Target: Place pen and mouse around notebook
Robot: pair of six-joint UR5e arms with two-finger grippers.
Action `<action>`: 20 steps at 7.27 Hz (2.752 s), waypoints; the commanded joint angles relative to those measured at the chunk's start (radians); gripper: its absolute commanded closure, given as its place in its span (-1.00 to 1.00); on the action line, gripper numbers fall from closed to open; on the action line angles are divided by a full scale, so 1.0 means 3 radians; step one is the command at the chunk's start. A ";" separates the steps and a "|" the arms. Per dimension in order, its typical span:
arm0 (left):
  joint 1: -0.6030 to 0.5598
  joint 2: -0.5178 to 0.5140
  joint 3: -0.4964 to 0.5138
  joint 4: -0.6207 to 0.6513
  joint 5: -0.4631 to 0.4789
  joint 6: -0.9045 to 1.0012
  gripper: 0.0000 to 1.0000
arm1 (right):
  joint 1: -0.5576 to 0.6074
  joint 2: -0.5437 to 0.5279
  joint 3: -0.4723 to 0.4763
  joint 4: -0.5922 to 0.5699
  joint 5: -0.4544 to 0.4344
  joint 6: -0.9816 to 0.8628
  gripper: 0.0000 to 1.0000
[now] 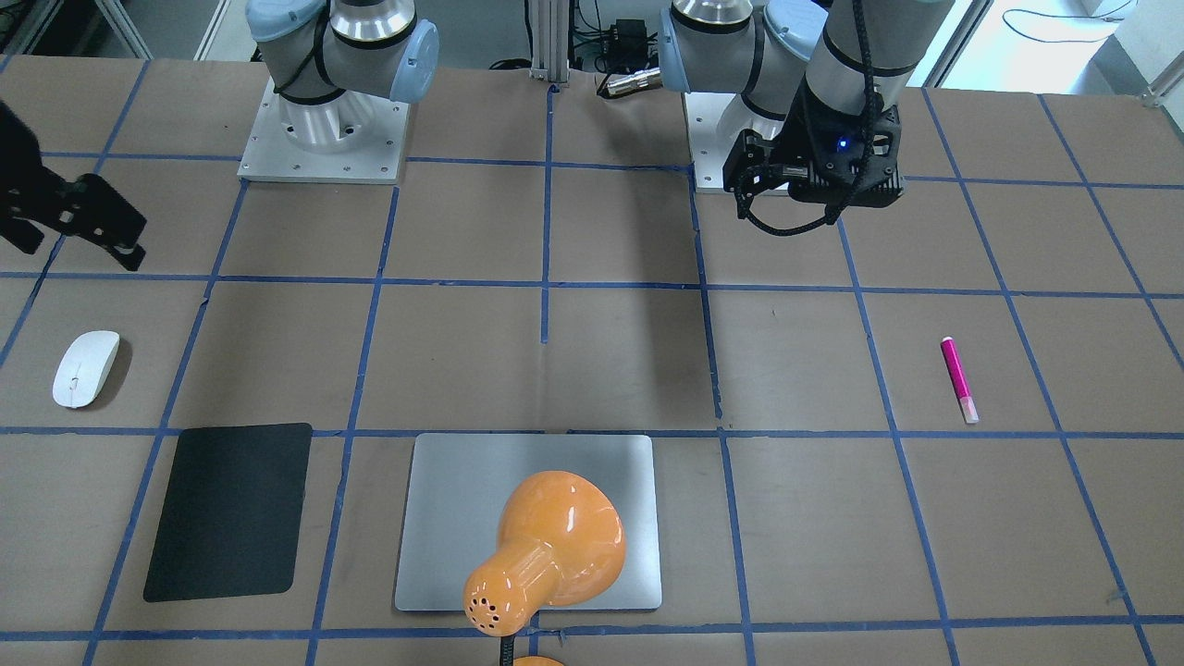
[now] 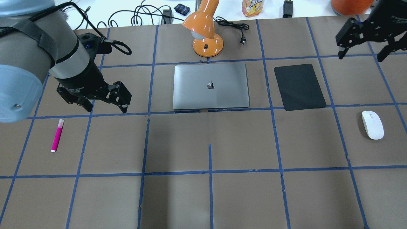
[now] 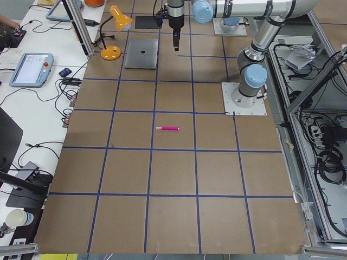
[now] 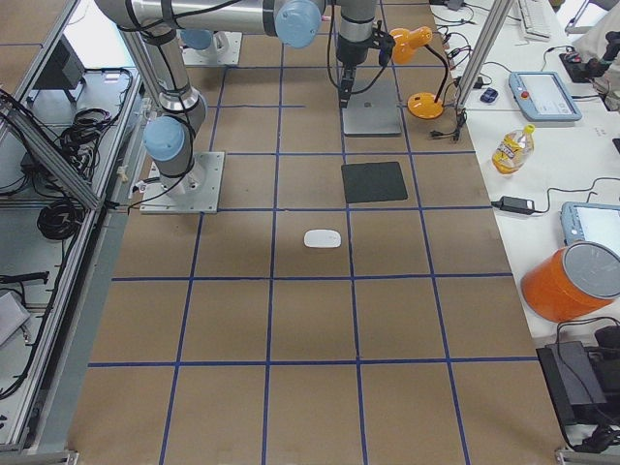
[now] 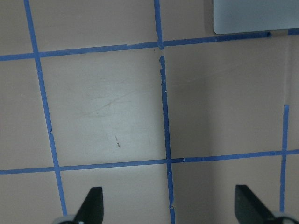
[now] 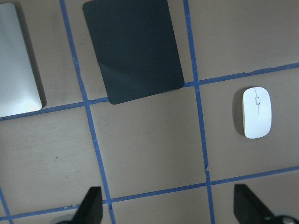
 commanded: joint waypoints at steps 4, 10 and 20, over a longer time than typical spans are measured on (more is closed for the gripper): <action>0.0224 -0.0020 -0.0153 0.0275 0.0034 0.0039 -1.00 | -0.0752 0.0198 0.0284 -0.0265 -0.0216 -0.0989 -0.99; 0.1593 -0.0122 -0.0480 0.0623 0.0034 0.0795 -1.00 | -0.1207 0.0693 0.1552 -0.2371 -0.0130 -0.1551 -1.00; 0.2291 -0.1047 -0.1304 0.2832 -0.0001 0.2043 -1.00 | -0.1229 0.0980 0.1732 -0.2731 -0.0124 -0.1583 -0.83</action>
